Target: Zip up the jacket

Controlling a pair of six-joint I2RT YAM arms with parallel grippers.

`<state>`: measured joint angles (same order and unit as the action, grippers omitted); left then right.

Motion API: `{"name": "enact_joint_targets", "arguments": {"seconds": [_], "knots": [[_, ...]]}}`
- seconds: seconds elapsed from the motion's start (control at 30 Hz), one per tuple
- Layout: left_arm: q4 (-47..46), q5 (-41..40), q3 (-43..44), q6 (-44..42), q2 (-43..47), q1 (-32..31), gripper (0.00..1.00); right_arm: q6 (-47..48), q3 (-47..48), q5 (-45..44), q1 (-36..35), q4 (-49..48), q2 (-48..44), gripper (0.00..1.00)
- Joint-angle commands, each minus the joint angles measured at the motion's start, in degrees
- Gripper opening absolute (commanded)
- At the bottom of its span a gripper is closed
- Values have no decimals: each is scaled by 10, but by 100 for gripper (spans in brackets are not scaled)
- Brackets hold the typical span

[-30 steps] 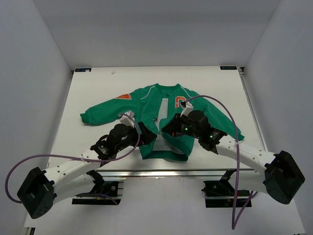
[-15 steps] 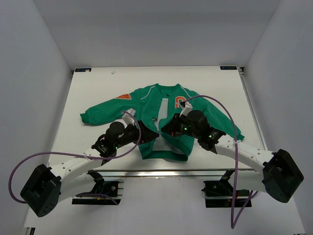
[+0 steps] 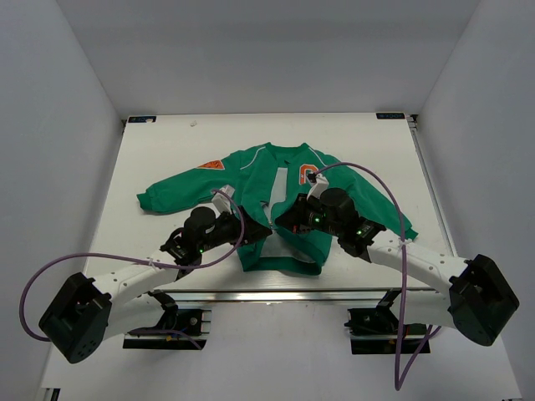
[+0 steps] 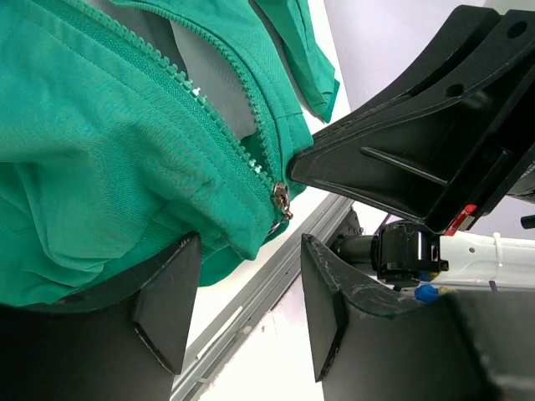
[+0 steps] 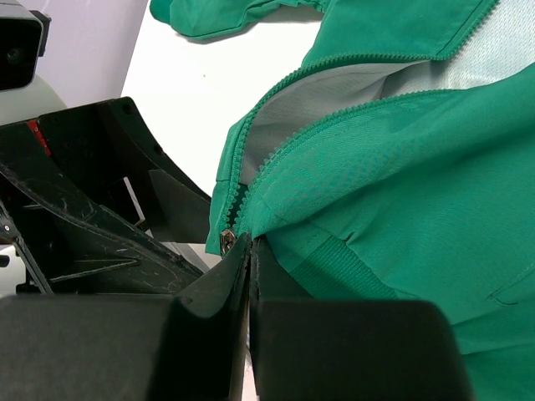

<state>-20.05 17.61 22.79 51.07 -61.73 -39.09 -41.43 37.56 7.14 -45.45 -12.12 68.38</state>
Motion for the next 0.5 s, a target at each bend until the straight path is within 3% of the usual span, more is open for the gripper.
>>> {"name": "enact_joint_targets", "arguments": {"seconds": [0.0,0.3,0.47], "knots": [[-12,-5,12,-3,12,3,61,7,-1,7,-3,-21,4,0],[-17,-16,13,2,14,7,59,7,-4,10,-3,-15,5,0],[-24,-12,16,3,6,8,48,0,-5,19,-3,-24,10,0]]}}
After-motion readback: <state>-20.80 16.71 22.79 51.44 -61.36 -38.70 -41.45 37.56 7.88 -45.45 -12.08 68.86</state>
